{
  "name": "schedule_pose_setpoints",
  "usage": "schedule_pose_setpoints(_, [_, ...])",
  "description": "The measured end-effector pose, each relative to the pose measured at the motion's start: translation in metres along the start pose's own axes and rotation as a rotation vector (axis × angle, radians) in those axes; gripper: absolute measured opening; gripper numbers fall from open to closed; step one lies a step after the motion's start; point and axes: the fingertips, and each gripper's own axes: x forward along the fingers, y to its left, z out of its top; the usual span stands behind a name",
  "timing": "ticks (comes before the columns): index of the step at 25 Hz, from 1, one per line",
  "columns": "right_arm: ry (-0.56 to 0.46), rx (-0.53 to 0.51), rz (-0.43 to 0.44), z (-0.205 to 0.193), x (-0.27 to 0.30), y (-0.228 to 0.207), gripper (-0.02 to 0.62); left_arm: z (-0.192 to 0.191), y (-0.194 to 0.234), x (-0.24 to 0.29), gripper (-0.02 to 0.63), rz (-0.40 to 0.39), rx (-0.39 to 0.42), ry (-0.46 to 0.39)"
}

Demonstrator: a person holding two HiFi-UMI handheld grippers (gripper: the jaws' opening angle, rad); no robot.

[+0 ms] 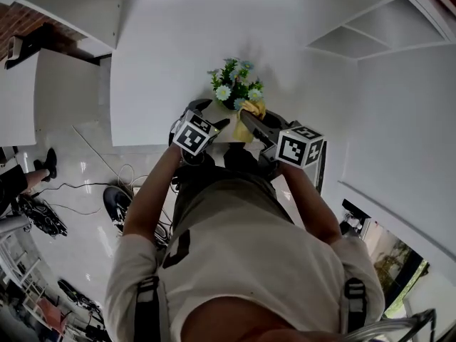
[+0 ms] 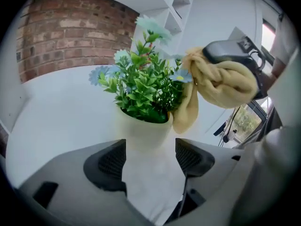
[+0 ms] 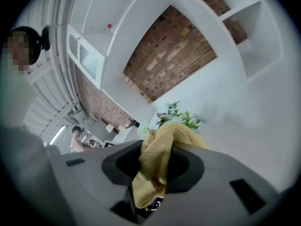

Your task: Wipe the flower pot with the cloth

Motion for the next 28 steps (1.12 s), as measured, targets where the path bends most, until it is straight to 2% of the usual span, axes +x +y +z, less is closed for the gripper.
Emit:
schedule_pose_setpoints(2, [-0.089,0.024,-0.057,0.023,-0.022,-0.016,0.125,0.005,0.007,-0.010,0.347,0.015,0.009,-0.017])
schedule_pose_setpoints(4, [-0.159,-0.021,-0.117,0.044,-0.038,-0.024,0.124,0.009,0.020,-0.011,0.347,0.033,0.053,-0.026])
schedule_pose_setpoints(6, [-0.187,-0.085,-0.160,0.057,-0.041,-0.023,0.125,0.009,0.026,-0.004,0.347,0.030,0.095,-0.006])
schedule_pose_setpoints(9, [-0.141,-0.177,-0.191,0.056,-0.023,-0.015,0.124,0.008,0.023,0.012,0.347,0.012,0.117,0.018])
schedule_pose_setpoints(12, [-0.029,-0.292,-0.196,0.032,0.001,-0.004,0.124,0.007,0.015,0.022,0.347,0.024,0.081,0.014])
schedule_pose_setpoints(14, [0.051,-0.432,-0.204,0.012,0.014,0.005,0.124,0.008,0.013,0.024,0.347,0.052,0.055,0.007])
schedule_pose_setpoints(15, [0.094,-0.540,-0.213,0.002,0.019,0.010,0.125,0.009,0.013,0.024,0.345,0.066,0.045,0.003])
schedule_pose_setpoints(18, [0.224,-0.954,-0.275,-0.027,0.026,0.019,0.114,0.007,0.006,0.023,0.341,0.093,0.037,0.021])
schedule_pose_setpoints(19, [0.247,-1.038,-0.288,-0.034,0.023,0.018,0.115,0.004,0.002,0.023,0.334,0.097,0.035,0.035])
schedule_pose_setpoints(20, [0.246,-1.064,-0.283,-0.037,0.019,0.019,0.115,-0.002,-0.001,0.023,0.294,0.100,0.023,0.051])
schedule_pose_setpoints(21, [0.219,-1.041,-0.265,-0.036,0.012,0.022,0.115,-0.007,-0.005,0.022,0.231,0.099,0.004,0.061])
schedule_pose_setpoints(22, [0.169,-0.991,-0.244,-0.030,0.003,0.025,0.115,-0.010,-0.008,0.021,0.227,0.096,-0.010,0.064])
schedule_pose_setpoints(25, [-0.019,-0.799,-0.236,0.004,-0.033,0.026,0.115,-0.014,-0.009,0.011,0.239,0.091,0.023,0.046])
schedule_pose_setpoints(28, [-0.155,-0.553,-0.321,0.034,-0.080,0.000,0.115,-0.011,0.000,-0.002,0.291,0.084,0.088,0.025])
